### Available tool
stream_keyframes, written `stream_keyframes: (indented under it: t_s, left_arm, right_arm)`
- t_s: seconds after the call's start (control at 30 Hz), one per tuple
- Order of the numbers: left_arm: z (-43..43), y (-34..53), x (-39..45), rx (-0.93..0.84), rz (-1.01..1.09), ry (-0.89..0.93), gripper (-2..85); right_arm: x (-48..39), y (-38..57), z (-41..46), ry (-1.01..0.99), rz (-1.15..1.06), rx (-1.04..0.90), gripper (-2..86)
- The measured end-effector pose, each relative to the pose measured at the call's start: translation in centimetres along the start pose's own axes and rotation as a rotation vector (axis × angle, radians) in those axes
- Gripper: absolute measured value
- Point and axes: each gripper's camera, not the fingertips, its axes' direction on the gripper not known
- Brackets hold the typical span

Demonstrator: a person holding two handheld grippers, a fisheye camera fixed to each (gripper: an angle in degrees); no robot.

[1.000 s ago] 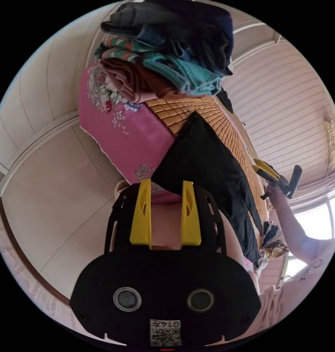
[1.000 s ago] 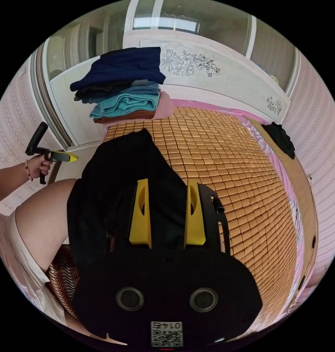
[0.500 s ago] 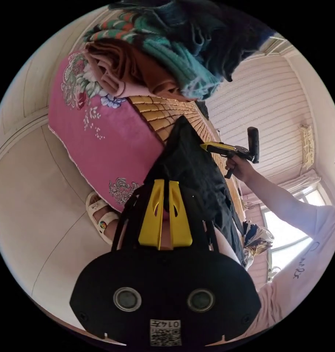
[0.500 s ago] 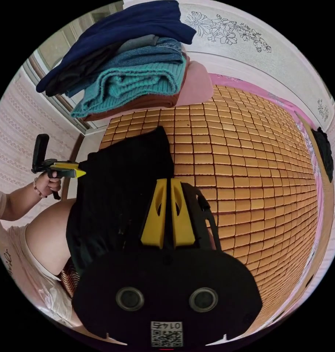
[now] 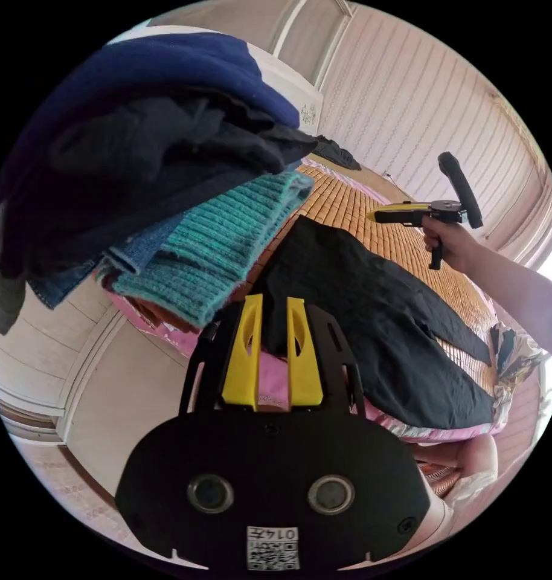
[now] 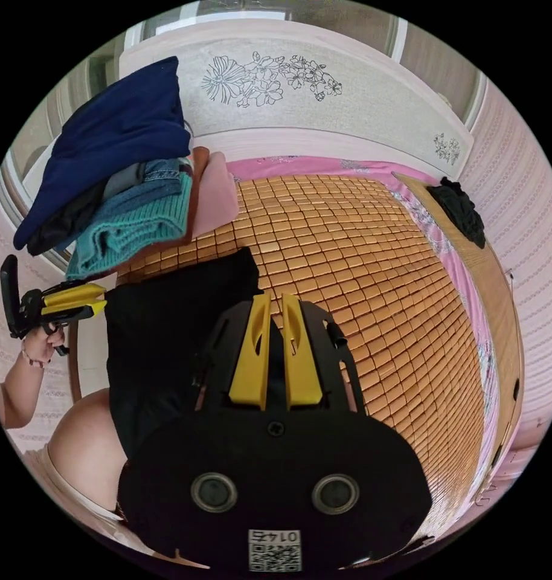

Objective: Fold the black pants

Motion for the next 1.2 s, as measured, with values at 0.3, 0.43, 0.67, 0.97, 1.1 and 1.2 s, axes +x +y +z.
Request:
stream_keyframes:
  t_s: [0.3,0.43,0.67,0.97,1.1,1.2]
  left_arm:
    - [-6.2,3.3,4.6,-0.087,0.197,-0.106,7.6]
    - [-5.5,2.5,9.4,-0.089,0.315,-0.006,6.7]
    - [0.0,-1.5,20.6,-0.124,0.497,0.292,6.6]
    - [8.7,-4.7,32.3,-0.299,0.66,0.363,6.6]
    - [8.1,-2.7,35.6,-0.346,0.736,0.437,6.6]
    - [7.2,-0.4,37.4,-0.395,0.786,0.506,6.6]
  right_arm:
    - [7.7,24.5,-13.3,0.216,0.329,-0.121,5.7]
    - [11.0,38.1,-20.6,0.337,0.704,-0.176,5.7]
    - [13.0,48.0,-26.2,0.38,1.007,-0.24,5.6]
    - [20.7,47.0,-30.8,0.321,1.073,-0.203,0.8]
    - [20.6,46.3,-35.5,0.352,0.981,-0.213,0.8]
    - [18.2,48.5,-38.9,0.371,0.996,-0.263,5.1]
